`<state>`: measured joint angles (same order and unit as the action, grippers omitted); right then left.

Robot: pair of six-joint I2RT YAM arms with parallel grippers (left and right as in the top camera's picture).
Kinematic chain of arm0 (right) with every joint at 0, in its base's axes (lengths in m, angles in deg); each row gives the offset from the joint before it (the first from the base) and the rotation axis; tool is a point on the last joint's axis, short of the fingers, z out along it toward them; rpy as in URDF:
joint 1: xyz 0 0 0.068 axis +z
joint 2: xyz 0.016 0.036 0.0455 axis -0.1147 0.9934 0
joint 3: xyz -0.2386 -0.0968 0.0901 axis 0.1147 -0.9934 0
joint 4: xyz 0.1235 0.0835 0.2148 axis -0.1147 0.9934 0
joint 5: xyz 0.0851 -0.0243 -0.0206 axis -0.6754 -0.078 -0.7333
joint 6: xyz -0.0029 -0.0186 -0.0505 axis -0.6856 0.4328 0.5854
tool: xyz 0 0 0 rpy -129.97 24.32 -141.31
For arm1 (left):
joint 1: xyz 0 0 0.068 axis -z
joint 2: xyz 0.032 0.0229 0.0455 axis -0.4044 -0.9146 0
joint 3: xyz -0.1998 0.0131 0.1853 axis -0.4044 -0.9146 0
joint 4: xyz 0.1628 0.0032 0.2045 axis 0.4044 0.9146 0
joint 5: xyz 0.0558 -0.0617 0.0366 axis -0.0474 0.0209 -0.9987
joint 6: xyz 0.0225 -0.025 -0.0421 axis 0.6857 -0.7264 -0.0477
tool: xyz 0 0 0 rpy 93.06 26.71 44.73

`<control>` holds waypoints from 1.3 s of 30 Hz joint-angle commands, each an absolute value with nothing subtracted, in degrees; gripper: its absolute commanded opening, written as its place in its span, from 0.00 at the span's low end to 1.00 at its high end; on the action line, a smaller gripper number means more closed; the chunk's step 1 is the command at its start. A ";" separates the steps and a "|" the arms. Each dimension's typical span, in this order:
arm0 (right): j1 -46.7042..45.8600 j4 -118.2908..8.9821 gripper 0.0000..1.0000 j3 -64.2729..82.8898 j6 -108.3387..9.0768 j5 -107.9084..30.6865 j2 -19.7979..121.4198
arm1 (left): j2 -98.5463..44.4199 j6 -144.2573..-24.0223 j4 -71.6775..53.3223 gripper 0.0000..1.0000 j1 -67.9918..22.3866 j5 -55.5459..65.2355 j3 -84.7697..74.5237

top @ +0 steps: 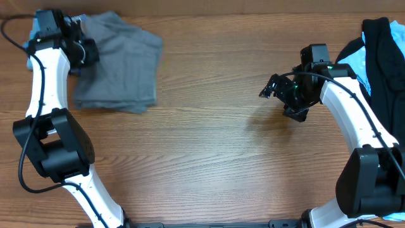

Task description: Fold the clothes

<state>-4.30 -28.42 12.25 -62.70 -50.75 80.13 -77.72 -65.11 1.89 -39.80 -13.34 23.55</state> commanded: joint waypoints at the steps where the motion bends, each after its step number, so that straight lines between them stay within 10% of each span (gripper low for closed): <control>1: -4.17 -28.70 1.00 13.04 -62.72 -51.04 80.00 | -77.67 -63.02 -0.93 0.04 -39.73 -20.23 27.44; 39: -4.17 -28.68 1.00 13.04 -62.72 -51.04 80.00 | -83.99 -51.56 -29.65 0.04 -46.07 -31.37 28.41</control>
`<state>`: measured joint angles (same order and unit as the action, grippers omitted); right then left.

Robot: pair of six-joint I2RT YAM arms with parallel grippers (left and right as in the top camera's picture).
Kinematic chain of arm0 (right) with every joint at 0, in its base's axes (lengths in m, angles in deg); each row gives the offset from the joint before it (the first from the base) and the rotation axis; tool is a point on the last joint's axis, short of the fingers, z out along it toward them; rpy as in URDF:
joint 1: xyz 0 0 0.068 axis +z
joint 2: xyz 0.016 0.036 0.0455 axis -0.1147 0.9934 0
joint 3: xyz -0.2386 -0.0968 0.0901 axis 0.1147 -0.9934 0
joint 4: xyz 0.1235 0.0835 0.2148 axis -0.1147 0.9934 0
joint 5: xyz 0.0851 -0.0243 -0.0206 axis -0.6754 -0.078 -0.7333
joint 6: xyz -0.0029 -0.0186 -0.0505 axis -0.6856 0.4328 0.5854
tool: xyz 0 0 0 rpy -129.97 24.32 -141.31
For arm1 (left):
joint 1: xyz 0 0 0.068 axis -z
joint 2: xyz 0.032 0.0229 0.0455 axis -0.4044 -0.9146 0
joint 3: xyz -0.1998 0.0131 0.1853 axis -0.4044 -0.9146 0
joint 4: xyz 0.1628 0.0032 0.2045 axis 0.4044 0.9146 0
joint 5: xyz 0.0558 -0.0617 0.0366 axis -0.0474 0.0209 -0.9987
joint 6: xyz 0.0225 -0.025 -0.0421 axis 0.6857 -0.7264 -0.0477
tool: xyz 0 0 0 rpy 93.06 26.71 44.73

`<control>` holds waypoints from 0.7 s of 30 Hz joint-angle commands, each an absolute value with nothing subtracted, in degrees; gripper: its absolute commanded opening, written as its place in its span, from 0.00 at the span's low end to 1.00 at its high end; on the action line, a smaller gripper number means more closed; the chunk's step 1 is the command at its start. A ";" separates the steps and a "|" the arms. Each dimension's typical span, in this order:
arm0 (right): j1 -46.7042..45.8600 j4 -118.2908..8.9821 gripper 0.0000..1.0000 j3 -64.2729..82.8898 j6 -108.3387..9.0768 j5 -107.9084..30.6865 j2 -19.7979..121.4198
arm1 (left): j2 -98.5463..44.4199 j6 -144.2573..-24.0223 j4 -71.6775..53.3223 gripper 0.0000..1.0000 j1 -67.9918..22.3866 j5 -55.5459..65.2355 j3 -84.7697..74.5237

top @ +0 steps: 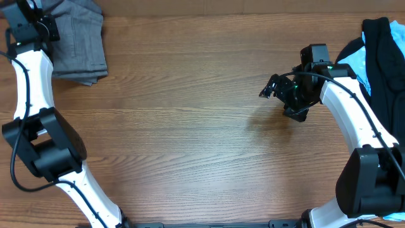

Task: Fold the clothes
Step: 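Lower the grey trousers onto the top-left corner and open the left gripper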

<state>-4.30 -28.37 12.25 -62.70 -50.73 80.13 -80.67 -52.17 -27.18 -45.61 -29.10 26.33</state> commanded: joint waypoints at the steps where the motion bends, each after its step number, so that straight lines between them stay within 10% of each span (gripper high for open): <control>1: -4.17 -28.68 1.00 13.04 -62.72 -51.04 80.00 | -84.69 -51.58 -30.43 0.04 -46.07 -32.42 28.41; 9: -4.19 -28.70 1.00 13.04 -62.72 -51.04 80.00 | -91.16 -51.56 -35.35 0.09 -46.27 -45.38 28.41; 16: -4.17 -28.68 1.00 13.04 -62.72 -51.04 80.00 | -92.08 -51.50 -35.94 0.88 -46.68 -49.32 28.43; 21: -4.17 -28.70 1.00 13.04 -62.72 -51.04 80.00 | -90.92 -51.52 -35.59 1.00 -46.31 -53.43 28.43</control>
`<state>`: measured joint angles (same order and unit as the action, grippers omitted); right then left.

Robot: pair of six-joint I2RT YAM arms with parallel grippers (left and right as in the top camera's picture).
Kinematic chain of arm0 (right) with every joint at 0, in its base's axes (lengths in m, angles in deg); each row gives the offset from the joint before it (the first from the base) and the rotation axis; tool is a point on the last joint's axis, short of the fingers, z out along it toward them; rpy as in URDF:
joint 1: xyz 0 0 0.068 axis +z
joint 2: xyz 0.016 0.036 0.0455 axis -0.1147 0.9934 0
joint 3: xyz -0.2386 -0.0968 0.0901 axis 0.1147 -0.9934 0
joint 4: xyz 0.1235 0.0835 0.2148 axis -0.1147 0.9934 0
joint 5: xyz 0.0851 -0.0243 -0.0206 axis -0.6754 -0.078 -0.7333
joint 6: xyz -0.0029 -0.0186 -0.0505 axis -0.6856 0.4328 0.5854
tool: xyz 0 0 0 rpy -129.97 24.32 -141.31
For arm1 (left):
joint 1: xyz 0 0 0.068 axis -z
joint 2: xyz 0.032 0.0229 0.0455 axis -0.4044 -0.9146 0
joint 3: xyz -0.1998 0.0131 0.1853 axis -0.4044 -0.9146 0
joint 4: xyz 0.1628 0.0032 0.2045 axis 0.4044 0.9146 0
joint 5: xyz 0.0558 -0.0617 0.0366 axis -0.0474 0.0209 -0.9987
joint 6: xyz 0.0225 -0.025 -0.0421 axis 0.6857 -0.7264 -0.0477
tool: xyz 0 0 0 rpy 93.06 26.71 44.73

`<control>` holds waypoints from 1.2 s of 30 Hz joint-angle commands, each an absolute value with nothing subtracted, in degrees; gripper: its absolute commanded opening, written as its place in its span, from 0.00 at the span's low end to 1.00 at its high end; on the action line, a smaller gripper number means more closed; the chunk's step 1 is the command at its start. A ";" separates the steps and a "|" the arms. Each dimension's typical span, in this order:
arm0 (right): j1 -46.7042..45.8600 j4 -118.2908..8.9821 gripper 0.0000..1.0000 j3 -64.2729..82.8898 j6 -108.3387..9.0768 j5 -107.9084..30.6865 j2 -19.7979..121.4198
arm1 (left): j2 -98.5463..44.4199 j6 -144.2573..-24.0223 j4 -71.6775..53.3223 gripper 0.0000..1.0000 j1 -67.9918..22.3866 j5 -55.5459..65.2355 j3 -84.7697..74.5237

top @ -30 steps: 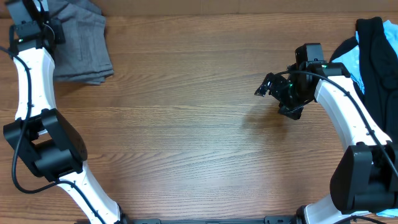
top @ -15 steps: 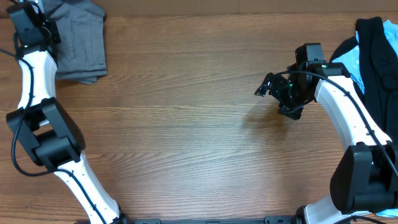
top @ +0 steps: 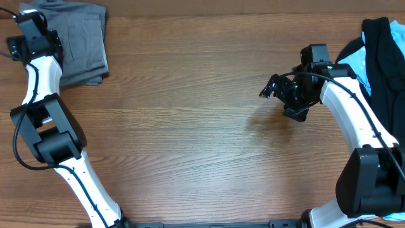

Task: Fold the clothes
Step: 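Lower the grey trousers onto the top-left corner and open the left gripper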

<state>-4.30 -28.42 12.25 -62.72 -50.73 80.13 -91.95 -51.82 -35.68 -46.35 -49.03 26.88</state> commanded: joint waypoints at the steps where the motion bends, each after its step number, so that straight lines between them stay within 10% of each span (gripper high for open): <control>1: -4.17 -28.70 1.00 13.04 -62.72 -51.04 80.00 | -90.48 -51.61 -34.96 1.00 -46.11 -53.40 28.43; 6: -4.17 -28.70 1.00 13.04 -62.72 -51.04 80.00 | -88.38 -56.70 -31.40 0.95 -44.76 -53.16 28.43; 10: -4.17 -28.70 1.00 13.04 -62.72 -51.04 80.00 | -88.14 -58.49 -30.70 0.42 -43.69 -52.44 28.43; 18: -4.17 -28.70 1.00 13.04 -62.72 -51.04 80.00 | -88.30 -58.67 -30.85 0.04 -44.52 -45.34 28.41; 36: -4.17 -28.70 1.00 13.01 -62.72 -51.04 80.00 | -91.75 -59.30 -25.67 0.25 -49.85 -40.71 28.41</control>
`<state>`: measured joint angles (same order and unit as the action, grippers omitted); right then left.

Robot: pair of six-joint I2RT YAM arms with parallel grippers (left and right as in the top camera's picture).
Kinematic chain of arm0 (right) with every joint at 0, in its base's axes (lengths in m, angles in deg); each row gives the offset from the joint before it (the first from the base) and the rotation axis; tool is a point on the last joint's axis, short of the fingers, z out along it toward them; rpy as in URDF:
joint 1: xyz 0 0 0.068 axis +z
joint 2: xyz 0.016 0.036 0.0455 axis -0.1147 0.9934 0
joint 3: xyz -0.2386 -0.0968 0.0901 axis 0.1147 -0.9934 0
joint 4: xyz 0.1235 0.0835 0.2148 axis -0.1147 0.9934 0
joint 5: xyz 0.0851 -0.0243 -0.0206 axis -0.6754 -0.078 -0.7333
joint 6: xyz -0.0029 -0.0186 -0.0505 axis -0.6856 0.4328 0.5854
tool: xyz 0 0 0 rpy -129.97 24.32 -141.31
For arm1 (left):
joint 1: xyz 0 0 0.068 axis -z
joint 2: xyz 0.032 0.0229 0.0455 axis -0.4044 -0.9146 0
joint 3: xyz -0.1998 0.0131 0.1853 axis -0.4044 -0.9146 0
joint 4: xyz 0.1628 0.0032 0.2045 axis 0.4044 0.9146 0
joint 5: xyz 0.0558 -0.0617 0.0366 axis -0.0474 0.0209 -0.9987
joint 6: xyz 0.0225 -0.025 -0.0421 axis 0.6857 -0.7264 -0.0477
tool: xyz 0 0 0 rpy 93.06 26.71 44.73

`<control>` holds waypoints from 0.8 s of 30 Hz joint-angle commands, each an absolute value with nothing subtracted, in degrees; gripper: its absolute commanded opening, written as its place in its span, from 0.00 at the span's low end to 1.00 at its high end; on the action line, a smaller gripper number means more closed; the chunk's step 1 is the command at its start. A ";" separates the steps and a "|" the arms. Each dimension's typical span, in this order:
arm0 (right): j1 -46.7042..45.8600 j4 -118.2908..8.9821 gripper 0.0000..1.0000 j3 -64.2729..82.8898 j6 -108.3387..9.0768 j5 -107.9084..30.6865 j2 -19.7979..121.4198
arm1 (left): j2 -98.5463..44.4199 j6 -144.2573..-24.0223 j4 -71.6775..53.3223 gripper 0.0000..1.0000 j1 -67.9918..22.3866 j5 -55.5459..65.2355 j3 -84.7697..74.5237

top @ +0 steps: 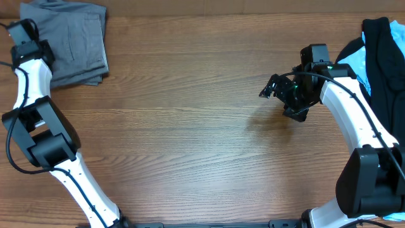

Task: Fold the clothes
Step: 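Lower the grey trousers onto the top-left corner and open the left gripper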

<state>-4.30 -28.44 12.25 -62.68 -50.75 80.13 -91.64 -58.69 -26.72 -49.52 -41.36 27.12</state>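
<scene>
A folded grey garment lies flat at the table's far left corner. My left gripper sits at the garment's left edge; its fingers are hidden under the wrist, so its state does not show. Over bare wood right of centre, my right gripper hangs with its fingers spread and nothing between them. At the far right edge, a black garment lies crumpled over a light blue one.
The wooden table runs across the whole view. Both arm bases stand at the near edge, the left arm along the left side and the right arm along the right side.
My left gripper has shifted slightly left and nearer, off the grey garment's left edge. The garment lies where it was. The right arm has not moved.
First the grey garment lay further in from the corner, with my left gripper on its left side. Then it sat in the far left corner with the gripper at its edge. The gripper stayed there a moment and now sits just left of it. The right arm stayed still throughout.
</scene>
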 commanded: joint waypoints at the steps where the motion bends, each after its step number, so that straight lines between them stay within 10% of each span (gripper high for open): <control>1: -4.17 -28.70 1.00 13.04 -62.72 -51.04 80.00 | -91.75 -59.30 -25.01 0.26 -49.81 -40.68 28.41; 24: -4.17 -28.70 1.00 13.04 -62.72 -51.04 80.00 | -90.85 -59.69 -29.23 0.05 -48.85 -36.77 29.13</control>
<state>-4.30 -28.44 12.25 -62.68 -50.73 80.13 -91.62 -58.95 -28.40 -48.47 -39.28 27.23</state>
